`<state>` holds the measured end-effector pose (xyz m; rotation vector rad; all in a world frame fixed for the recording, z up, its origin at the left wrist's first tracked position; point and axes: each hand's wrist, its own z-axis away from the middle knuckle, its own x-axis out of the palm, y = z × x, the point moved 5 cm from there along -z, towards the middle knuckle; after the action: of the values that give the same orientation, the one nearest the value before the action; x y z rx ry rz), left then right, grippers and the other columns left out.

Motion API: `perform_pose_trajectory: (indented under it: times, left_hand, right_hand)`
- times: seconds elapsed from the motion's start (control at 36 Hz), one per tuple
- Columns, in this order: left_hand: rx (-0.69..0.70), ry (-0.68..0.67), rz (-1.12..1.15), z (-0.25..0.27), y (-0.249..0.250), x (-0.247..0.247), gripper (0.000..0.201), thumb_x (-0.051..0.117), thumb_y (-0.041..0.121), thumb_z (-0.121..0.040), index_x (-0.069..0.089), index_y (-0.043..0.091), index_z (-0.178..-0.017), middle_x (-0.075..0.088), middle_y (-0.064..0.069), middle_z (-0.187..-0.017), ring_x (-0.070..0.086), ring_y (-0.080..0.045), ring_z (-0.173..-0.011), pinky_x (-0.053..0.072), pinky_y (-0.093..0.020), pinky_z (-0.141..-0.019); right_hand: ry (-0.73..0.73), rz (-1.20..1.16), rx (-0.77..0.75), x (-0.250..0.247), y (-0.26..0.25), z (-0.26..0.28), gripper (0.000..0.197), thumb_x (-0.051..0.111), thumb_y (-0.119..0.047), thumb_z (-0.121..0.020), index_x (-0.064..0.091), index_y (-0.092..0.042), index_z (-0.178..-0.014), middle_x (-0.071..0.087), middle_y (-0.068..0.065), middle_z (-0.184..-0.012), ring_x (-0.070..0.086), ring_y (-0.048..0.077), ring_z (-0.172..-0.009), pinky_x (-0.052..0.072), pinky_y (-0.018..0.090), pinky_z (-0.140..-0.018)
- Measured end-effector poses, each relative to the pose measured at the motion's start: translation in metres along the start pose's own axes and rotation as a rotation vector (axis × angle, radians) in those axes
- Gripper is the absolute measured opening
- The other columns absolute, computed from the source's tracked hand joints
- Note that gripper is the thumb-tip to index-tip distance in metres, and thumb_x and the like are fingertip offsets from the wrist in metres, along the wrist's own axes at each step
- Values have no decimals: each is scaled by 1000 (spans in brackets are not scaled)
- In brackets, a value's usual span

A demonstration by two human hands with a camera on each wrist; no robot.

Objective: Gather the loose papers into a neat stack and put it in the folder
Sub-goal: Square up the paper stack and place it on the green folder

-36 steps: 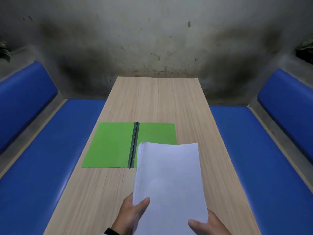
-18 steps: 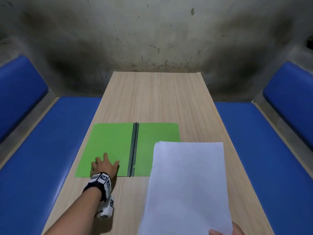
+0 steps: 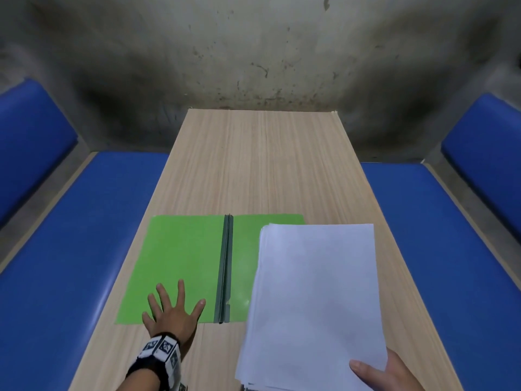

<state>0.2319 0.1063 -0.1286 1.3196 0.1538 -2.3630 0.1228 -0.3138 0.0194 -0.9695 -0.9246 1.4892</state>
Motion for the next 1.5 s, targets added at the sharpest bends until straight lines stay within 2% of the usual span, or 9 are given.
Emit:
perform_pose_trajectory:
  times: [0.08,0.17,0.28,0.47,0.67,0.81,0.94,1.11,1.5]
  left_hand:
    - [2,-14,-4,24,-12,15,86,14,79,-84,-33,38,-143,-40,-13,-153,-24,-37,-147,-4,-60,-117]
    - [3,-22,-15,48,-23,27,86,13,79,-84,-35,37,-141,-43,-15,-150,-24,-38,-146,-4,-60,-117]
    - [-18,-6,-37,73,-34,40,86,12,81,-83,-35,38,-141,-41,-16,-150,-21,-38,-147,-3,-60,-117]
    - [-79,-13,-62,103,-42,50,94,0,85,-67,-34,37,-141,-40,-13,-151,-17,-35,-149,3,-58,-119]
    - [-127,-35,-89,116,-50,54,109,-34,87,-40,-38,37,-137,-41,-10,-149,-15,-33,-150,6,-56,-118]
    - [-109,-52,-78,121,-51,55,98,-9,86,-61,-31,38,-144,-40,-11,-150,-16,-34,-149,6,-57,-119]
    - [-112,-5,-74,123,-52,52,107,-27,88,-48,-34,36,-141,-39,-11,-150,-14,-34,-150,6,-56,-118]
    - [-104,83,-19,120,-56,43,98,23,85,-77,-15,34,-152,-19,-13,-162,0,-35,-151,17,-56,-118]
    - [-396,75,306,75,-138,-10,107,85,58,-53,36,8,-134,41,-27,-139,48,-45,-122,46,-57,-99]
  right_hand:
    - [-14,-115,136,21,16,-12,41,63,11,-83,62,-22,-109,77,-14,-95,68,-2,-99,51,7,-71]
    - [-31,-292,175,30,24,-26,42,67,6,-79,60,-12,-116,77,-2,-105,73,13,-97,56,17,-70]
    - [-64,-275,256,40,43,-45,91,95,-35,-41,59,-10,-121,72,9,-117,68,28,-108,54,39,-91]
    - [-70,-176,348,58,64,-63,48,67,-2,-84,54,-8,-130,72,8,-119,66,29,-112,45,50,-105]
    - [-86,-130,420,68,82,-57,43,61,4,-87,56,-8,-127,71,9,-120,65,28,-114,43,46,-107]
    - [-116,-111,437,71,92,-53,42,60,5,-86,56,-12,-125,70,7,-122,62,27,-117,42,44,-108]
    - [-93,12,457,73,92,-51,44,61,2,-74,63,-12,-116,75,7,-108,70,27,-103,53,42,-95]
    - [123,240,403,74,80,-51,40,58,-7,-75,57,-16,-113,68,0,-105,64,21,-98,54,29,-79]
    - [215,975,439,70,84,-36,44,56,-31,-86,44,-17,-126,43,7,-128,47,26,-116,45,30,-85]
